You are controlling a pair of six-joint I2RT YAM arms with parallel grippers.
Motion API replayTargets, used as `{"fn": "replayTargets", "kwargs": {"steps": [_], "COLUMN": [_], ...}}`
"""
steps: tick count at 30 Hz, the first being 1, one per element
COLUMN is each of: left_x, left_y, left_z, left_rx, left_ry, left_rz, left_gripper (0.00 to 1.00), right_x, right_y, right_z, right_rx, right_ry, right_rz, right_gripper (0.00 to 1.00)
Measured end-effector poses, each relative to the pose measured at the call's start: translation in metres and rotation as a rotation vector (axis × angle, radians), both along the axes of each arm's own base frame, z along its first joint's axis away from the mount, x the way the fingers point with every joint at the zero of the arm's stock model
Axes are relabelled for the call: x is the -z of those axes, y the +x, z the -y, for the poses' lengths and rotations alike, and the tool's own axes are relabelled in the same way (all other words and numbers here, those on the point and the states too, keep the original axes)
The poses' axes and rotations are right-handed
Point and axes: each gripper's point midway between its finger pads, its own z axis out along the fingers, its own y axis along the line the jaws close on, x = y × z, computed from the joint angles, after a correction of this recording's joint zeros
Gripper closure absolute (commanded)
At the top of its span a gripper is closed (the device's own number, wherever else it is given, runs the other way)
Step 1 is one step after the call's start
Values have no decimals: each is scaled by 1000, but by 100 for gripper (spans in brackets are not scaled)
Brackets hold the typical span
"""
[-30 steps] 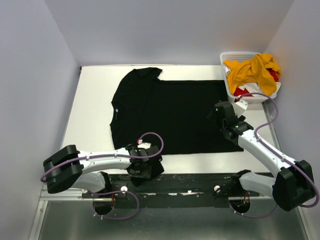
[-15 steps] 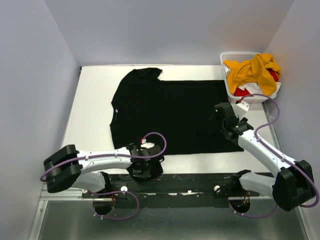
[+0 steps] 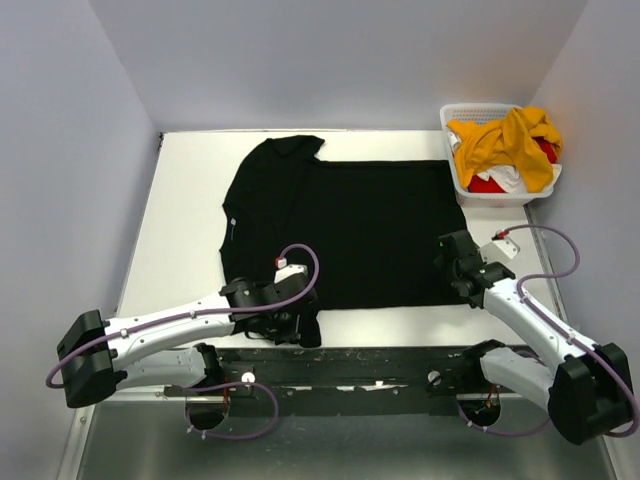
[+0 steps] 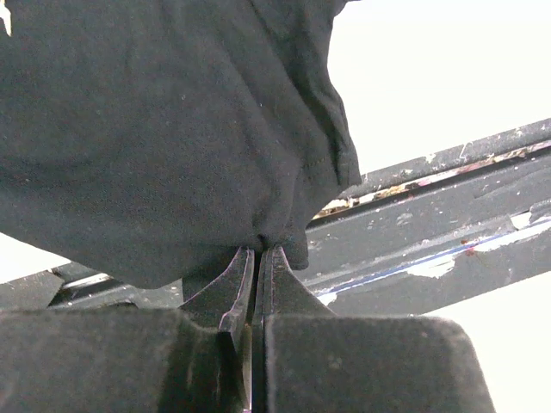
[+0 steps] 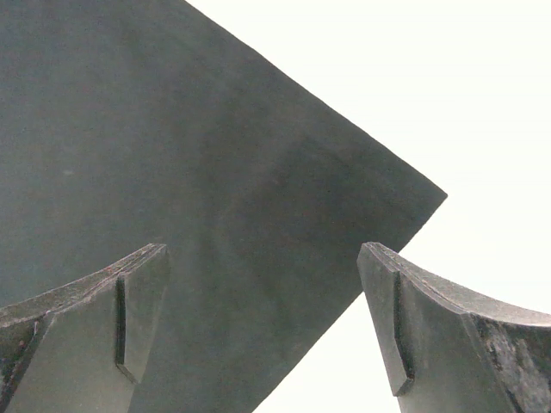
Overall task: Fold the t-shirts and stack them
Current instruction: Grab the side of the flattened tshirt closest away from the robot with both arms
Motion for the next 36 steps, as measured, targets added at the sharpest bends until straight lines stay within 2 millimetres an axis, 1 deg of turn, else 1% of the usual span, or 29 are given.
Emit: {"fn": "replayTargets", "kwargs": {"steps": [3, 6, 8, 10, 17, 19, 20, 21, 22, 24, 26, 27, 29, 30, 36], "left_x": [-1, -3, -5, -7, -12, -13, -13, -13, -13, -13, -15, -17, -20, -22, -32], "left_y": [7, 12, 16, 20, 30, 33, 35, 36, 37, 39, 39, 41, 43, 44, 57], "left_z": [1, 3, 6, 10, 17, 17, 17, 18, 17, 18, 20, 21, 24, 25, 28], "left_rx": [-3, 1, 3, 11, 22, 18, 14, 11, 7, 7, 11, 13, 18, 18, 1], "left_ry": [-10, -28, -48, -72, -132, -142, -147, -152, -155, -163, -172, -178, -193, -199, -233], "left_rz": [13, 20, 24, 24, 20, 13, 10, 6, 3, -3, -7, -7, -7, -7, -1], "left_gripper": [100, 100, 100, 100, 100, 100, 100, 100, 100, 100, 100, 100, 100, 100, 100], "right_x": [21, 38, 50, 55, 57, 58, 58, 59, 59, 60, 60, 59, 59, 58, 50], "right_y": [-13, -23, -31, -36, -35, -35, -35, -35, -36, -36, -35, -35, -34, -32, -20], "right_z": [9, 13, 15, 16, 18, 19, 20, 21, 22, 24, 25, 25, 25, 25, 14], "right_rx": [56, 103, 130, 149, 163, 166, 169, 173, 174, 180, 185, 184, 177, 173, 97], "right_ry": [13, 35, 45, 52, 56, 47, 43, 37, 32, 27, 27, 28, 26, 28, 57], "right_rz": [-61, -107, -137, -147, -135, -134, -134, -133, -134, -127, -115, -110, -104, -98, -76], "right_gripper": [1, 6, 13, 18, 29, 42, 54, 60, 64, 67, 75, 77, 95, 99, 99]}}
